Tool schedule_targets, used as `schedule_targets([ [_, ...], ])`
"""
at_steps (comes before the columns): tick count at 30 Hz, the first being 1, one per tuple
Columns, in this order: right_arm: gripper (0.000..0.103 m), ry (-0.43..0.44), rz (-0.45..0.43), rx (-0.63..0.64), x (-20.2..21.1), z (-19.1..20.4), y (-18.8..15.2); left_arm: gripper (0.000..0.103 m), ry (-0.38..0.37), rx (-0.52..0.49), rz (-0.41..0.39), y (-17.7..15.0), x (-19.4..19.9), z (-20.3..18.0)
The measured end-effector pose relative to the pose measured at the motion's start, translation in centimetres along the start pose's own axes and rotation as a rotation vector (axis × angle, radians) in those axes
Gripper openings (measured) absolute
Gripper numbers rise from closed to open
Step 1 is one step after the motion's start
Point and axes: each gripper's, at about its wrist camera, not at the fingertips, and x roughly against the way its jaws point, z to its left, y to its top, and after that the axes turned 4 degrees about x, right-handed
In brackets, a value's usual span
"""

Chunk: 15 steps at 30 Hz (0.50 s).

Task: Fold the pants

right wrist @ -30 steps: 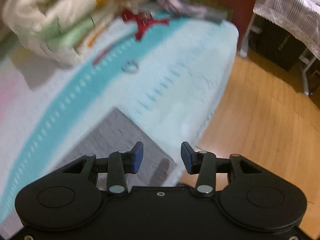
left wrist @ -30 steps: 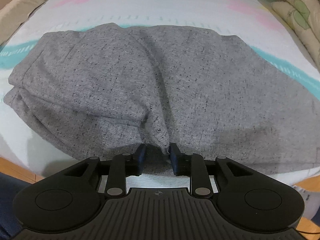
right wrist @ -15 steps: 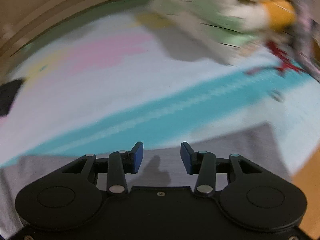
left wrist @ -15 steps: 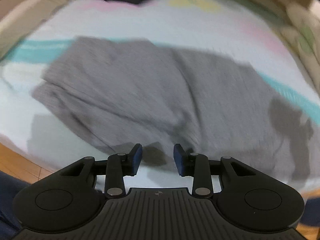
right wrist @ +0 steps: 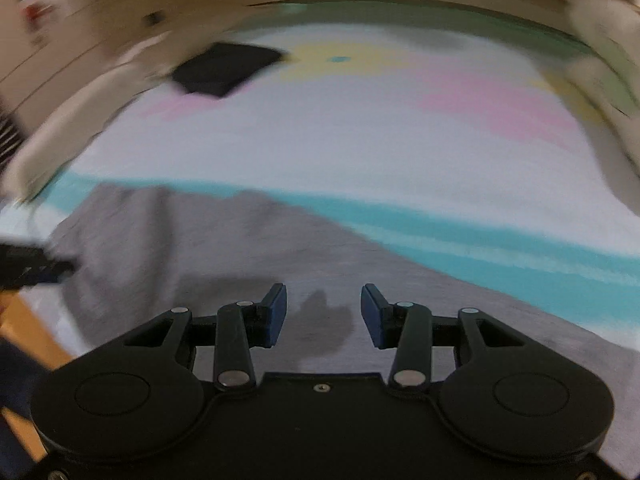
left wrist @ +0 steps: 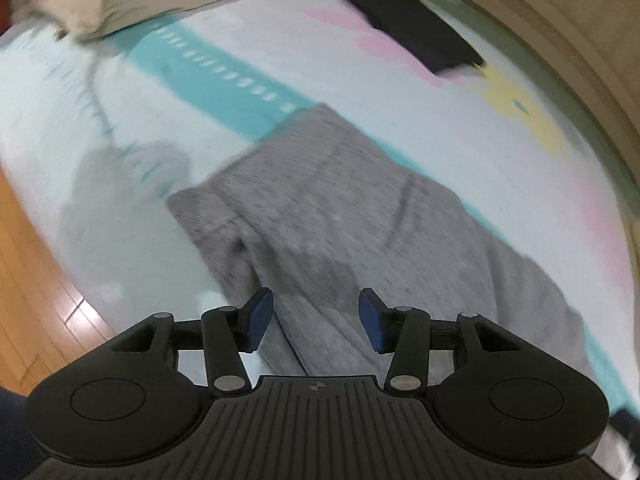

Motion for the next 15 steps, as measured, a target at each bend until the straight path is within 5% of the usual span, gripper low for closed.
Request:
schedule_targets([
  [10,0.052,0.155,-0.02,0.288,-2.1,9.7,-1.2,0.046,-0.028,0.119,0.005,2.8,-1.2,1.3],
  [15,0.054,0.156,-0.031,0.422,-3.1,13.0,-2.5,0.046,0.024,0.099,-0.098,2.2,1.2,2.1],
])
